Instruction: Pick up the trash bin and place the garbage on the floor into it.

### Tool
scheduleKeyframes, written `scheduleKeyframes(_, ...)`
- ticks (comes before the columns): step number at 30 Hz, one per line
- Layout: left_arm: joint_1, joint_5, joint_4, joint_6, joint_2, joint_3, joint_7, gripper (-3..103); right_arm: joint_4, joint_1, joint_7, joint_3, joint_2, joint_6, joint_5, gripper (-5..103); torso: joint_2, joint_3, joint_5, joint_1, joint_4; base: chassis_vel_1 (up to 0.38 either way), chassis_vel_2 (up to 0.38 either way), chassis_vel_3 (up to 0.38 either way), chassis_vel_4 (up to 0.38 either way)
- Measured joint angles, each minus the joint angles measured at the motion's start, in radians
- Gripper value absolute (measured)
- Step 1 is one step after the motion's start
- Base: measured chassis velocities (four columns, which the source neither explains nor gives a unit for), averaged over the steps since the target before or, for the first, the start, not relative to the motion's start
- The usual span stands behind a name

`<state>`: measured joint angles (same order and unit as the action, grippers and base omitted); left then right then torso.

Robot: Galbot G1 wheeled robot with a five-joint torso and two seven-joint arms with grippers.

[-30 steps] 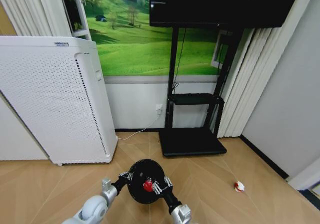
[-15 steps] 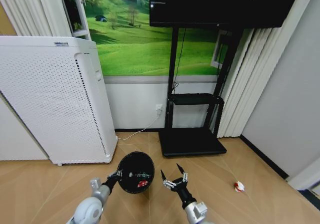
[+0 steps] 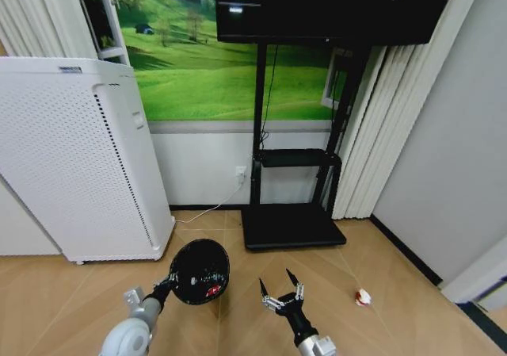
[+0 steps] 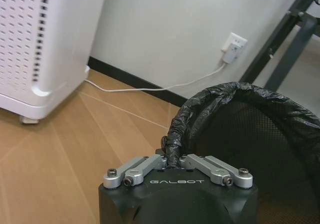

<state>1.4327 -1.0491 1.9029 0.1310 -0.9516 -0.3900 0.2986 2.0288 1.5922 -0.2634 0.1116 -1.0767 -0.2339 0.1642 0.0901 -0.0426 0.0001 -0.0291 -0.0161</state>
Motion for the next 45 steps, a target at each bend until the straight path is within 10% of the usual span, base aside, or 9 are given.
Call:
scheduleKeyframes(12, 0.034, -0.02, 0.007, 0.0, -0.034, -0.065, 0.017, 4, -0.106, -0.106, -0.076, -0.007, -0.01, 0.028, 0.038, 100, 0.0, 0.0, 0.0, 0.0, -0.0005, -0.241, -0.247, 0.242, 0.226)
scheduleKeyframes(24, 0.101, -0.055, 0.024, 0.011, -0.039, -0.2, 0.029, 4, -0.478, -0.444, -0.3, -0.021, -0.085, 0.322, 0.338, 100, 0.0, 0.0, 0.0001, 0.0, 0.0003, 0.029, 0.031, -0.029, -0.019)
scheduleKeyframes(45, 0.112, -0.065, 0.019, 0.016, -0.039, -0.237, 0.02, 4, -0.889, -0.576, -0.325, 0.091, -0.195, 0.296, 0.273, 100, 0.0, 0.0, 0.0, 0.0, 0.0, 0.0, 0.0, 0.0, 0.0)
